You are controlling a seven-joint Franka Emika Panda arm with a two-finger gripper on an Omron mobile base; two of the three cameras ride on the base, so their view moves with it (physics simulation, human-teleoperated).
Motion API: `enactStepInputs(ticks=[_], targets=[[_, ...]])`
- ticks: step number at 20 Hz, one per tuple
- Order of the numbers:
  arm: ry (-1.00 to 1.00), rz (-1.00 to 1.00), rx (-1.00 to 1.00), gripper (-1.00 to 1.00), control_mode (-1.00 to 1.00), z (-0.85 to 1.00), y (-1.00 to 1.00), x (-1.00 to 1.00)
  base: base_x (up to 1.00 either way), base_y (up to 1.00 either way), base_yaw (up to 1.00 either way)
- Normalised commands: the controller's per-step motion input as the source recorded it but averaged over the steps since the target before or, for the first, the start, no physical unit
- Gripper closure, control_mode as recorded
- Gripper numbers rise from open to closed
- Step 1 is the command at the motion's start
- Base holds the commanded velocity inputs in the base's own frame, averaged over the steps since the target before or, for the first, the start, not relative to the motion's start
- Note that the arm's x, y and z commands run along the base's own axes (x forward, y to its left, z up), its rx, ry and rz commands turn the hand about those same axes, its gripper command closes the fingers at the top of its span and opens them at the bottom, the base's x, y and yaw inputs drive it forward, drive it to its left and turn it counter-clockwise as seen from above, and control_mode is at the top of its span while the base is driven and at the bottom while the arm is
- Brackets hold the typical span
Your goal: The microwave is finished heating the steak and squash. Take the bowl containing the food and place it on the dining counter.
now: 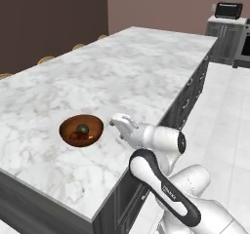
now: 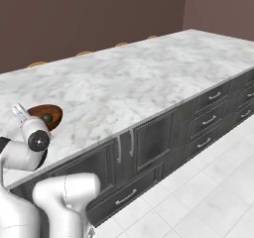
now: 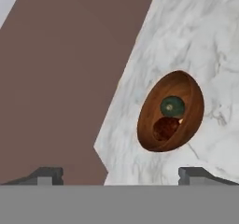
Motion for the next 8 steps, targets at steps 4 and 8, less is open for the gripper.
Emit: enactStepInputs(ticks=[4,8], targets=[[-0.17,0.0,0.1,-1.0,-1.0,1.0,-0.37,-1.0,0.0,0.0,0.0],[-0.13,0.0,0.11,-1.0,-1.0,1.0,-0.41,-1.0,0.0,0.0,0.0]])
